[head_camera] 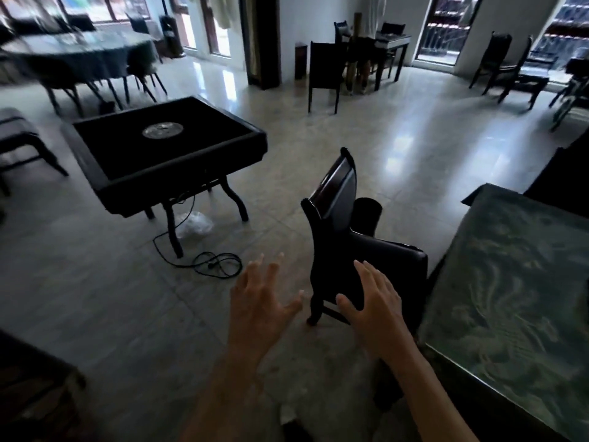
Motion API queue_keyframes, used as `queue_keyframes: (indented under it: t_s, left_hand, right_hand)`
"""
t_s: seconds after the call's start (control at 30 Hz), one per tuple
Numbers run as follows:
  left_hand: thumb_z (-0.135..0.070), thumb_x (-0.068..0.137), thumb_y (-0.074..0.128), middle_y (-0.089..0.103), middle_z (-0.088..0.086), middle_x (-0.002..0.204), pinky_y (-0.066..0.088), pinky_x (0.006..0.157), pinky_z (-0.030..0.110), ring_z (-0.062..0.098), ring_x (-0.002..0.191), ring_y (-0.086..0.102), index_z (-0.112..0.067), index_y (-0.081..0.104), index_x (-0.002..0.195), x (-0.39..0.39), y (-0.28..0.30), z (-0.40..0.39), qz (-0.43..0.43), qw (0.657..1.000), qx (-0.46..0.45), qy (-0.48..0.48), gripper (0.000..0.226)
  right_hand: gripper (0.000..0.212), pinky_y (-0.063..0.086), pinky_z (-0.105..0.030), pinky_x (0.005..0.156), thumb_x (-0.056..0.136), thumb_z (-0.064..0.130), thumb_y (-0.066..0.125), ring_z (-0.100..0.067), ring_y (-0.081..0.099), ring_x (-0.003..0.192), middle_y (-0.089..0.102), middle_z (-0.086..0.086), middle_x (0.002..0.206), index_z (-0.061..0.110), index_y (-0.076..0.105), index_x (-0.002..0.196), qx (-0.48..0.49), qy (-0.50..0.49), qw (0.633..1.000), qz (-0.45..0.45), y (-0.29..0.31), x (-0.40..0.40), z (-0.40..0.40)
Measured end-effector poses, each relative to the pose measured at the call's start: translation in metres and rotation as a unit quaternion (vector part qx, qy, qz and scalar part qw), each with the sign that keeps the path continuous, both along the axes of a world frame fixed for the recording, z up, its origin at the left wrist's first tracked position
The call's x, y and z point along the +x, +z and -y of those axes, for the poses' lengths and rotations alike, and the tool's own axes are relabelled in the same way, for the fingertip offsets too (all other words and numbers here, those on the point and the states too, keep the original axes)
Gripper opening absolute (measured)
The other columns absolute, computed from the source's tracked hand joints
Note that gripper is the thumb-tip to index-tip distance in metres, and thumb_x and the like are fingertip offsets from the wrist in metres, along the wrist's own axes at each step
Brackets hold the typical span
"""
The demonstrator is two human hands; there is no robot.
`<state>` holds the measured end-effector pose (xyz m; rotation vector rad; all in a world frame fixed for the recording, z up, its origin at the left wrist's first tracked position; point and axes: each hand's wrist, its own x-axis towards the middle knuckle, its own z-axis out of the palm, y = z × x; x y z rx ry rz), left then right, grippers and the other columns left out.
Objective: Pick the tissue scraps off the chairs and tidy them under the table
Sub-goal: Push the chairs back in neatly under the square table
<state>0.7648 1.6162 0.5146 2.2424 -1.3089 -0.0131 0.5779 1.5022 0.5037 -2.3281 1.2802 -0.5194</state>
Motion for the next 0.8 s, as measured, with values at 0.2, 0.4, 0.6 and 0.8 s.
queue_keyframes:
  t_s: [0.2, 0.4, 0.6, 0.8]
  left_hand:
    - [-0.070, 0.077, 0.043, 0.037, 0.008, 0.150, 0.038, 0.104, 0.044, 0.030, 0.135, 0.037, -0.033, 0.034, 0.143, 0.100, -0.015, 0.077, 0.012, 1.000, 0.017, 0.023, 0.076]
    - [-0.071, 0.078, 0.044, 0.039, 0.008, 0.149, 0.041, 0.102, 0.044, 0.030, 0.132, 0.040, -0.035, 0.033, 0.143, 0.188, -0.015, 0.167, 0.023, 0.999, 0.034, 0.027, 0.075]
    - [-0.071, 0.079, 0.041, 0.032, 0.007, 0.155, 0.034, 0.108, 0.046, 0.028, 0.141, 0.027, -0.035, 0.026, 0.146, 0.253, -0.005, 0.248, 0.010, 0.999, 0.032, 0.007, 0.078]
    - [-0.069, 0.079, 0.044, 0.033, 0.009, 0.153, 0.036, 0.107, 0.046, 0.030, 0.138, 0.031, -0.030, 0.030, 0.148, 0.327, -0.012, 0.329, 0.011, 0.999, 0.035, -0.033, 0.080]
  right_hand:
    - [0.077, 0.021, -0.048, 0.119, 0.089, 0.048, 0.060, -0.025, 0.020, 0.148, 0.027, -0.005, 0.160, 0.022, 0.027, 0.153, 0.021, 0.008, 1.000, 0.013, -0.020, 0.099, 0.087]
    - [0.078, 0.020, -0.046, 0.119, 0.089, 0.047, 0.060, -0.023, 0.018, 0.149, 0.025, -0.005, 0.161, 0.021, 0.025, 0.154, 0.059, -0.003, 0.998, 0.010, -0.024, 0.181, 0.175]
    - [0.076, 0.021, -0.048, 0.119, 0.090, 0.048, 0.059, -0.024, 0.019, 0.149, 0.025, -0.006, 0.161, 0.020, 0.027, 0.152, 0.058, -0.027, 0.998, 0.012, -0.015, 0.242, 0.249]
    - [0.078, 0.025, -0.048, 0.117, 0.087, 0.047, 0.062, -0.028, 0.024, 0.147, 0.029, -0.010, 0.159, 0.017, 0.029, 0.151, 0.052, -0.062, 0.997, 0.005, -0.018, 0.311, 0.315]
